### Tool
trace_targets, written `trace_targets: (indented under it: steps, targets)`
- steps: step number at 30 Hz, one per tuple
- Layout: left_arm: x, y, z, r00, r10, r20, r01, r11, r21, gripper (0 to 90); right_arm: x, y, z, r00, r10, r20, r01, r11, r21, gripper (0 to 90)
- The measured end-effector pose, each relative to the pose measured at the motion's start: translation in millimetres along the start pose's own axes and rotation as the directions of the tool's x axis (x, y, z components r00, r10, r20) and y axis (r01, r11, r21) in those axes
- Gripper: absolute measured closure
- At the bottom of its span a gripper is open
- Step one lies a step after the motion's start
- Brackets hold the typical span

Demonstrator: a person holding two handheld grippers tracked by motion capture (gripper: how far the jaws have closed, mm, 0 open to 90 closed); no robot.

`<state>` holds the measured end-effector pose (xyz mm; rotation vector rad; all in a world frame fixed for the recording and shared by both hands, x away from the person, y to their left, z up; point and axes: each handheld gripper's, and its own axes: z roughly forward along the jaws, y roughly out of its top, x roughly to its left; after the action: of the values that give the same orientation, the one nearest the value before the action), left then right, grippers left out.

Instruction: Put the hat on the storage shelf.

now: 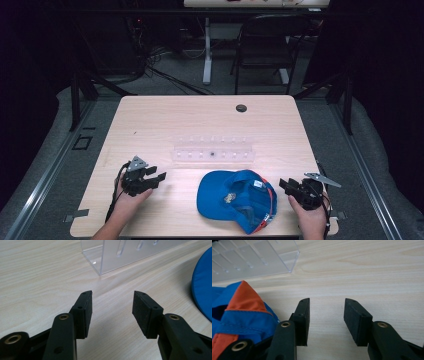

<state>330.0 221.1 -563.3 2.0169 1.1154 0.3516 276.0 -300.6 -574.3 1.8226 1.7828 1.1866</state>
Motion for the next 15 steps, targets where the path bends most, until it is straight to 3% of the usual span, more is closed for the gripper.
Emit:
trace_targets:
  steps: [4, 8, 10, 15]
  targets:
    - [-0.2, -0.2, -0.2, 1.0000, -0.001, -0.002, 0.001, 1.0000, 0.001, 50.6, 0.9, 3.8, -1.5, 1.0000, 0.005, 0.005, -0.005, 0.999, 0.038, 58.0]
    - [-2.7, 0.0, 0.6, 1.0000, 0.008, 0.001, -0.008, 1.0000, 0.003, 50.0, 6.9, 10.0, -6.0, 0.9997, -0.011, -0.020, 0.013, 0.995, 0.100, 56.0]
    - [-4.5, 0.1, -0.6, 0.9999, 0.016, 0.004, -0.016, 0.9999, 0.001, 49.9, 9.2, 12.1, -9.6, 0.9987, 0.010, -0.050, -0.003, 0.991, 0.133, 58.2]
    - [-8.1, 0.1, -3.1, 0.9997, 0.019, 0.013, -0.018, 0.9998, -0.012, 49.0, 10.5, 20.3, -19.8, 0.9963, 0.023, -0.082, -0.010, 0.987, 0.162, 58.5]
